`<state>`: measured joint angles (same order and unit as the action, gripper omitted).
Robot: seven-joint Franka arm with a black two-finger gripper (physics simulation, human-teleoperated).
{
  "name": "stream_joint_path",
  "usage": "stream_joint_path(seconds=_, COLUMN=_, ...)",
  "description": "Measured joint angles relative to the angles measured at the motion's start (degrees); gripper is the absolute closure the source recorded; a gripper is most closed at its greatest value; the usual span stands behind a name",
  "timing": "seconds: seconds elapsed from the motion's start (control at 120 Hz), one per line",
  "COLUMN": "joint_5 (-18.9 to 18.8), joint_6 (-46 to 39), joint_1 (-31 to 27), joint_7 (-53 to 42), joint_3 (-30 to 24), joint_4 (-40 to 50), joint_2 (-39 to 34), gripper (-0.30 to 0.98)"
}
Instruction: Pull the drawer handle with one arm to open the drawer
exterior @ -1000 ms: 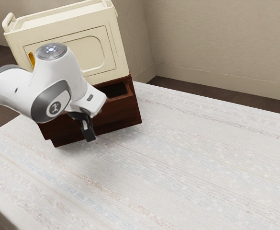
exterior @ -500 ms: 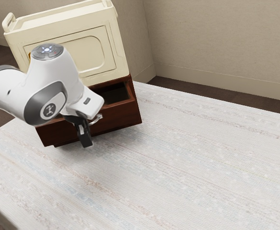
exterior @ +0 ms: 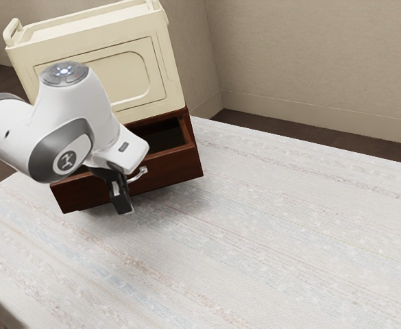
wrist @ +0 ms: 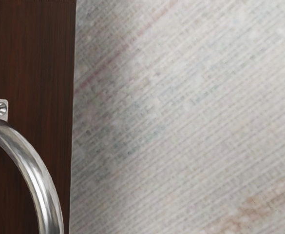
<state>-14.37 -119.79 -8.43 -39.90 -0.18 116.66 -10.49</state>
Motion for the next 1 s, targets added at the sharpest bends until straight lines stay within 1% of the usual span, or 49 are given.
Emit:
stream_joint_path(seconds=0.383, joint_5=0.5, joint_6=0.4, joint_1=-0.1, joint_7=-0.1, joint_3=-0.9, joint_4=0.1, joint_2=-0.4, gripper=0.07)
stream_joint_path(seconds=0.583, joint_5=0.9, joint_6=0.7, joint_1=0.0, joint_7=-0.2, joint_3=-1.3, joint_4=-0.1, joint_2=-0.6, gripper=0.09)
stream_joint_path(seconds=0.758, joint_5=1.1, joint_6=0.7, joint_1=0.0, joint_7=-0.4, joint_3=-1.1, joint_4=-0.4, joint_2=-0.8, gripper=0.08)
stream_joint_path(seconds=0.85, joint_5=1.1, joint_6=1.2, joint_1=0.0, joint_7=-0.4, joint_3=-1.3, joint_4=-0.4, joint_2=-1.5, gripper=0.09)
stream_joint_path(seconds=1.0, joint_5=1.8, joint_6=3.5, joint_1=0.0, joint_7=-0.2, joint_3=-4.3, joint_4=-0.5, joint_2=-3.8, gripper=0.12)
